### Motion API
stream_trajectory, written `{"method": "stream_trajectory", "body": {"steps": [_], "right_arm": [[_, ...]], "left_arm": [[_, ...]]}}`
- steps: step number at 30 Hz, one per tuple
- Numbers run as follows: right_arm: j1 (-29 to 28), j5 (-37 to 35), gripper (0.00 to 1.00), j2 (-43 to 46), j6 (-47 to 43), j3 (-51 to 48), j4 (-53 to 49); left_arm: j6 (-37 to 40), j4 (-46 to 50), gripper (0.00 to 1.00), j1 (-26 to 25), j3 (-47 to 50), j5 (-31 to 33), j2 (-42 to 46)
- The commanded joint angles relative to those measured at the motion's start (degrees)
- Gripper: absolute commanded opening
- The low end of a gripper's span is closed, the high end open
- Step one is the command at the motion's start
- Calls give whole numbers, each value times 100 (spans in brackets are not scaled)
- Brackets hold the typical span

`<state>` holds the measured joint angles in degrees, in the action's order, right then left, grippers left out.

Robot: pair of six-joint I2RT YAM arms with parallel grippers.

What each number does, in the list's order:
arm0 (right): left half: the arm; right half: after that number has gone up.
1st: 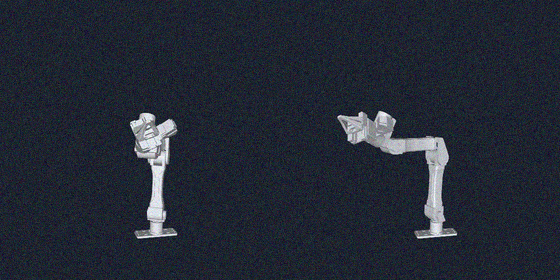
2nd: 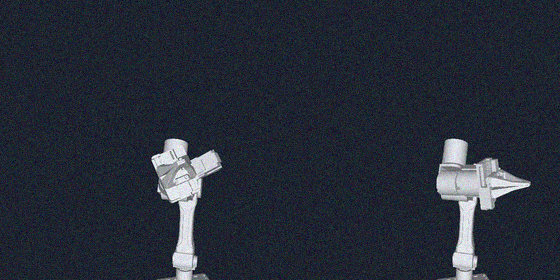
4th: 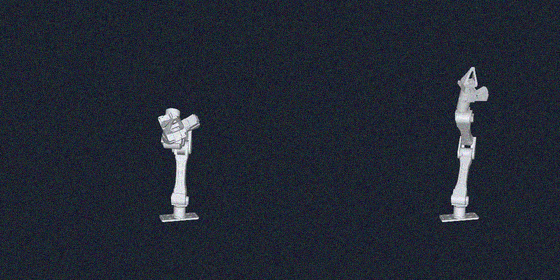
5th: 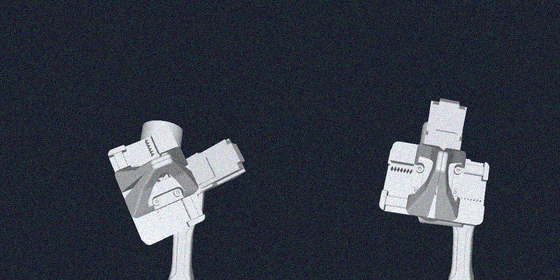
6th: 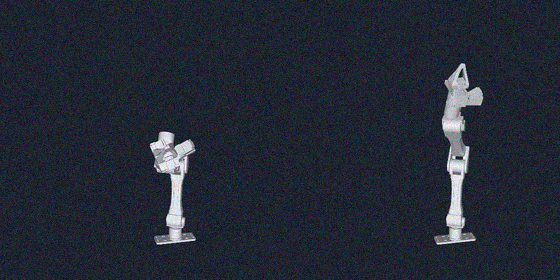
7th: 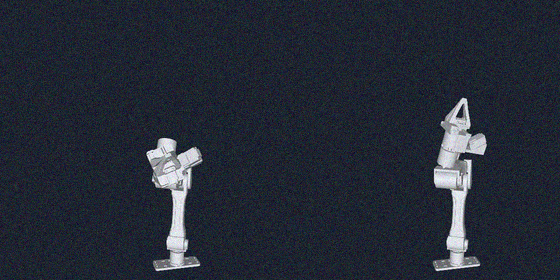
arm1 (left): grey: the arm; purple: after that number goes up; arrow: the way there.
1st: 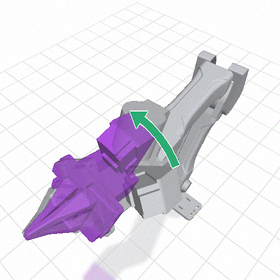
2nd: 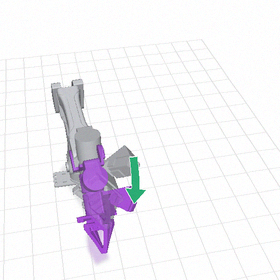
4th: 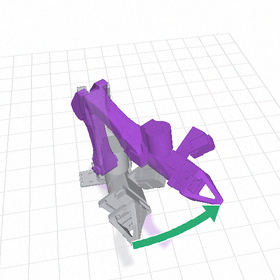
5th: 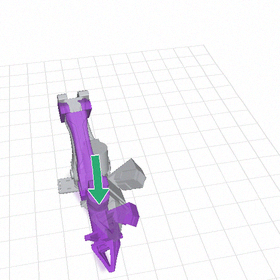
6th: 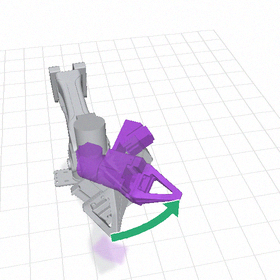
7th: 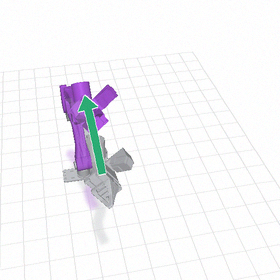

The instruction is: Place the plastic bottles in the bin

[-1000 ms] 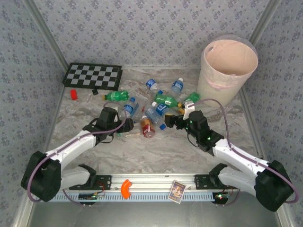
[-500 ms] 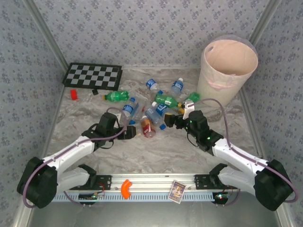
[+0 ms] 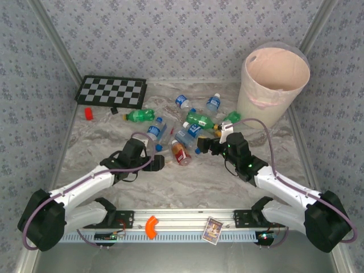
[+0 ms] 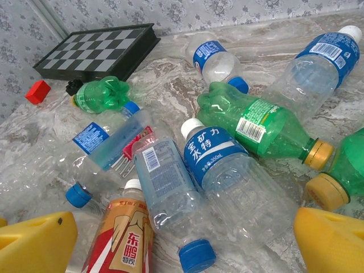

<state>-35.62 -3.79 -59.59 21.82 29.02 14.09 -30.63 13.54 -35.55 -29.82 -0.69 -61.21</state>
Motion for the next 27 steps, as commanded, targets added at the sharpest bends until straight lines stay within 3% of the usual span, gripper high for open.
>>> {"method": "stream_trajectory", "body": {"steps": [1, 9, 21, 27], "right_arm": [[20, 119, 100, -52, 112, -54, 174], [28, 108, 100, -62, 98, -27, 129], [45, 122, 100, -149, 142, -19, 133], [55, 171, 99, -158, 156, -20, 147]], "left_arm": [[119, -79, 100, 190, -170, 395, -85], [190, -309, 96, 110, -123, -440, -782], [-299, 38, 93, -898, 448, -80, -16], [-363, 204, 81, -1142, 627, 298, 79]]}}
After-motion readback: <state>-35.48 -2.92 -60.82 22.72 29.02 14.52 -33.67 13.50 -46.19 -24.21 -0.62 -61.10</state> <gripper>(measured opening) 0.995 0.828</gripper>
